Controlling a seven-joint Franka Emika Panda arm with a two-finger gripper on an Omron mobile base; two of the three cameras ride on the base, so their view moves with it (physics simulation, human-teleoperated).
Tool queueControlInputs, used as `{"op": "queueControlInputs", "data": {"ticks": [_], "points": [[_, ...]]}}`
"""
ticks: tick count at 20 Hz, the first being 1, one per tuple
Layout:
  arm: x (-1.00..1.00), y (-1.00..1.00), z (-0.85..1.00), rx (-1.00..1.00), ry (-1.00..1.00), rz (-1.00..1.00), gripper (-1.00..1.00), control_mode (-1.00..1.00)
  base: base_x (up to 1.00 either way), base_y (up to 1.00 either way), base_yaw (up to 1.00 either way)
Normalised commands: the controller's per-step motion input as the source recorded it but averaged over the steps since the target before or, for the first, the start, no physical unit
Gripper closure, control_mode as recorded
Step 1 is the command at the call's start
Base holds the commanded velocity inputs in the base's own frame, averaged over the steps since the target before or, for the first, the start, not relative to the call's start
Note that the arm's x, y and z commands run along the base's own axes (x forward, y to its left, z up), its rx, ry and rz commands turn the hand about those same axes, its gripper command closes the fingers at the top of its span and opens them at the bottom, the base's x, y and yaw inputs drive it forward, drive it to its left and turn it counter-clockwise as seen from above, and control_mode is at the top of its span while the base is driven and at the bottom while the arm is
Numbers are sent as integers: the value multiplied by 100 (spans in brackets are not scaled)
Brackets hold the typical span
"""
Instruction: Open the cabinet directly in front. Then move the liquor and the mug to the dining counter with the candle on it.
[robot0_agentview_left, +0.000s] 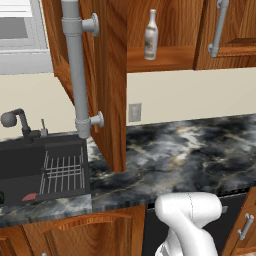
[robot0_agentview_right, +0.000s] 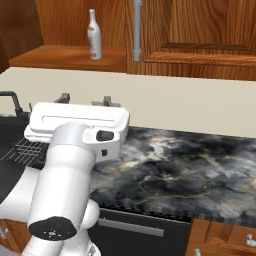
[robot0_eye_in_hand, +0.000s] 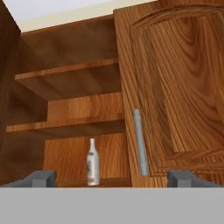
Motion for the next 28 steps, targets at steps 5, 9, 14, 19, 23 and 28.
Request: {"op": "queueControlInputs", "data": {"ticks": [5,9,14,19,23,28], "points": [[77,0,0,0,10,0,-100,-100,0,0,0],[100,0,0,0,8,0,-100,-100,0,0,0],[88,-36,4,5,4,0,-100,-100,0,0,0],[80,-42,1,5,1,0,-100,-100,0,0,0],[87,0,4,0,21,0,-100,-100,0,0,0],[92,-18,12,3,26,0,-100,-100,0,0,0]]}}
